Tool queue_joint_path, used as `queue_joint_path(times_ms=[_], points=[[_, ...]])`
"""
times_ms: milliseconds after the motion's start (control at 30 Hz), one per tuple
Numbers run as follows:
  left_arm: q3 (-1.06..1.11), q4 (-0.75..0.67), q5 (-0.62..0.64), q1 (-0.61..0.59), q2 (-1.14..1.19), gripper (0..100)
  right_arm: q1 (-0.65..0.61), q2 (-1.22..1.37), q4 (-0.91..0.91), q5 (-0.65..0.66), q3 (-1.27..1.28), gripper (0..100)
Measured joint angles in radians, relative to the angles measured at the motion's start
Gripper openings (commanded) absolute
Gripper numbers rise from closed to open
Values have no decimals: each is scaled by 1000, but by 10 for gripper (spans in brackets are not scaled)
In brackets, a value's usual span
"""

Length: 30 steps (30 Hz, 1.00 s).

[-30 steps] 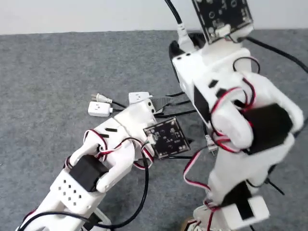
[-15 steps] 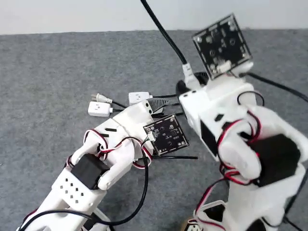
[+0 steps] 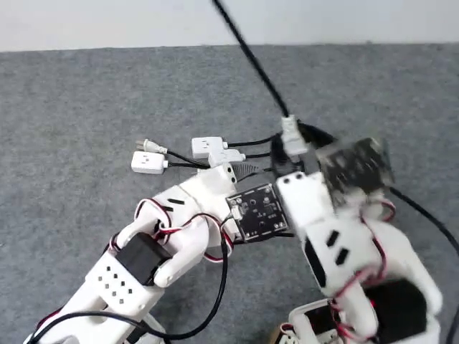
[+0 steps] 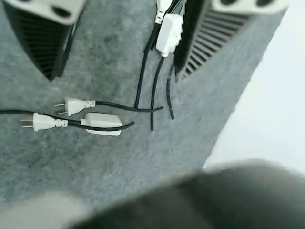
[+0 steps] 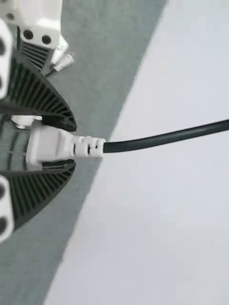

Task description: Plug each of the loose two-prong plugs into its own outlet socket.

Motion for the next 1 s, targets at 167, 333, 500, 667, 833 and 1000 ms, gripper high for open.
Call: queue_joint_path(times_ms=[167,333,500,667,833,1000], points=[[0,-29,0,3,0,349,2,-155,-68,0,124,9],[63,-31,2,-9,0,349,6,-180,-74,0,153,9],[95,-31,6,-69,0,349,8,-178,-75,0,157,9],[97,-31,40,-132,0,349,3,-183,-60,0,157,9],[97,-31,112,-143,0,349,5,-184,-32,0,157,9],[97,-61,201,-143,0,349,3,-184,-3,0,157,9]])
